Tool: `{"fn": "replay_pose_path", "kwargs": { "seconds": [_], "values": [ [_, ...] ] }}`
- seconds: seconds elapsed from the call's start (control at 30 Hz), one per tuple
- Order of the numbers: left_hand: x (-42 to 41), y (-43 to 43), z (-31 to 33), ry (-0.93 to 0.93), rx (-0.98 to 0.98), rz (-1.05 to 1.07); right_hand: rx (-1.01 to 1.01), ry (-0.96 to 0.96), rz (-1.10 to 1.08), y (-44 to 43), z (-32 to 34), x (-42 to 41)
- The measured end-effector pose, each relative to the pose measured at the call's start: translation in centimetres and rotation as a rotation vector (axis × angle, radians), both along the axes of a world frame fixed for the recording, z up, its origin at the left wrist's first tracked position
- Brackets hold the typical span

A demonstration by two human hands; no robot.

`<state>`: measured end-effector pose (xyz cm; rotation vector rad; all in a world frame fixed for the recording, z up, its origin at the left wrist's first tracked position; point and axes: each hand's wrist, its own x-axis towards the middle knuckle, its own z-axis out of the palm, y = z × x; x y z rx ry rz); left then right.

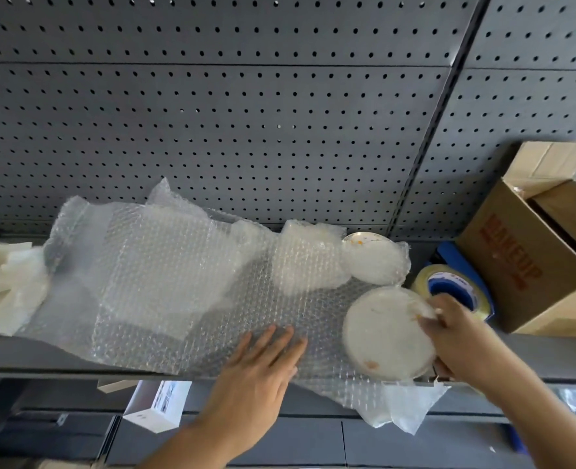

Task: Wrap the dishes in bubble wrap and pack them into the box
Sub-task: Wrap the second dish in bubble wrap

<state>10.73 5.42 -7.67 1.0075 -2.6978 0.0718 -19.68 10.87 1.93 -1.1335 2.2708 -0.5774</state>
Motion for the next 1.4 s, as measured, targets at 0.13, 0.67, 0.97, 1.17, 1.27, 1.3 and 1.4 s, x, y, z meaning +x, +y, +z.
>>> {"fn": "replay_pose_path", "kwargs": {
  "seconds": [0.13,0.67,0.97,1.17,1.27,1.3,1.4],
  "values": [
    [-0.6,2.1,-0.1,0.031,0.005,0.038,-0.170,0.079,-0.163,2.2,4.1,-1.8],
    [-2.5,2.9,-0.2,-0.065,0.031,0.131,-0.143,-0.305,-0.008,-2.6,-0.5,3.4],
    [-0.8,2.5,-1.2,-0.030,-0.021,0.110,-0.037,-0.143,-0.008,-2.2,-5.0,2.9],
    [-0.6,3.0,-0.9,-0.007,0.046,0.099,-0.034,0.032,0.045,-1.7,-5.2,3.5],
    [1.8,4.4,0.2,0.298,0.104,0.109,-0.004,0.108,0.080,-1.7,-5.2,3.4],
    [3.0,5.0,0.7,0.441,0.134,0.165,0.005,0.121,0.093,-1.7,-5.3,3.3],
    [7.7,5.2,0.6,0.893,0.276,0.569,0.007,0.140,0.107,-1.6,-5.4,2.9]
  ]
}}
